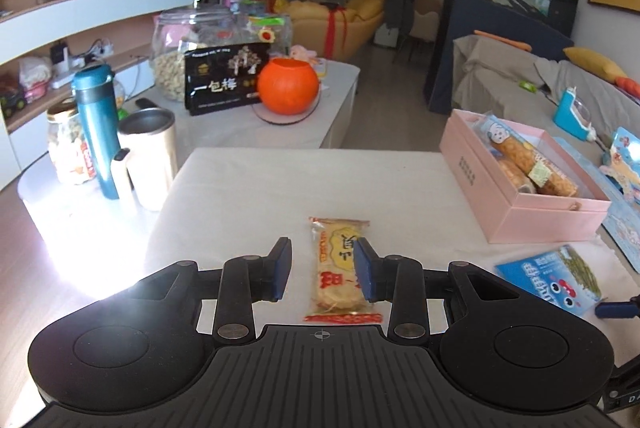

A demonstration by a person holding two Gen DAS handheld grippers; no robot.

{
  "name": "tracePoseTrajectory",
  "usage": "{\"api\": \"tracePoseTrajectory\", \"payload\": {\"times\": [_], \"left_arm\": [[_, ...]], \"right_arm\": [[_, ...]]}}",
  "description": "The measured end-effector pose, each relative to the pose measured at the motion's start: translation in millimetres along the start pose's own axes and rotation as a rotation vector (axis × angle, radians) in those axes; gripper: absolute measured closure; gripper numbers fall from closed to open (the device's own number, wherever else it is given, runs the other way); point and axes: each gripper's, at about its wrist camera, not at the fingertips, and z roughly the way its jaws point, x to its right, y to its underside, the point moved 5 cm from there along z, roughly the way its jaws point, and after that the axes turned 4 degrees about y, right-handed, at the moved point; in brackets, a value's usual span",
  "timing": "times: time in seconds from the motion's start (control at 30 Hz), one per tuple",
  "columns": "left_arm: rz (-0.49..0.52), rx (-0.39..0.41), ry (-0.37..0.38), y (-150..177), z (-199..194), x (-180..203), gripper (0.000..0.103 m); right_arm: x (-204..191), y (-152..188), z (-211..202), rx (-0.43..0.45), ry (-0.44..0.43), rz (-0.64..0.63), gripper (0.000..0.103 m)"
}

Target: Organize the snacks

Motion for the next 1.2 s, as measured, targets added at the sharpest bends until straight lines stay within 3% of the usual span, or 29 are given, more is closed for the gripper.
{"api": "tracePoseTrajectory", "payload": {"times": [0.33,0.43,0.67,0.77,0.87,0.97,1.1,1.2], "left_arm": [[0.146,-0.095,-0.111,-3.3,60.4,27.0,0.062],[0.229,-0.075,-0.144,-0.6,67.6,41.4,0.061],[0.244,-0.117,-0.119,10.1,73.9,49.5,0.057],[0.175,-0.157,-0.078,14.0,78.8,41.9,0.057],[0.082,-0.144,-0.035,13.2,78.6,29.7,0.057],[0.071,-0.133,-0.038,17.2,73.9,35.2,0.060],[0.069,-0.135,0.100,27.0,65.4,72.3,0.060],[0.144,-0.155,0.183,36.8,63.4,113.7,0.061]], "right_arm": [[1.7,4.8,-1.2,0.045,0.008,0.005,0.004],[1.7,4.8,-1.4,0.046,0.010,0.006,0.004],[2.6,5.0,-0.2,0.043,0.015,0.010,0.001],[2.9,4.8,0.4,0.042,0.018,0.012,0.000],[2.7,4.8,0.5,0.043,0.018,0.012,0.000],[2.5,4.3,1.2,0.042,0.016,0.011,0.000],[3.3,3.8,1.6,0.040,0.008,0.012,0.000],[3.4,4.0,1.5,0.040,0.007,0.012,0.000]]}}
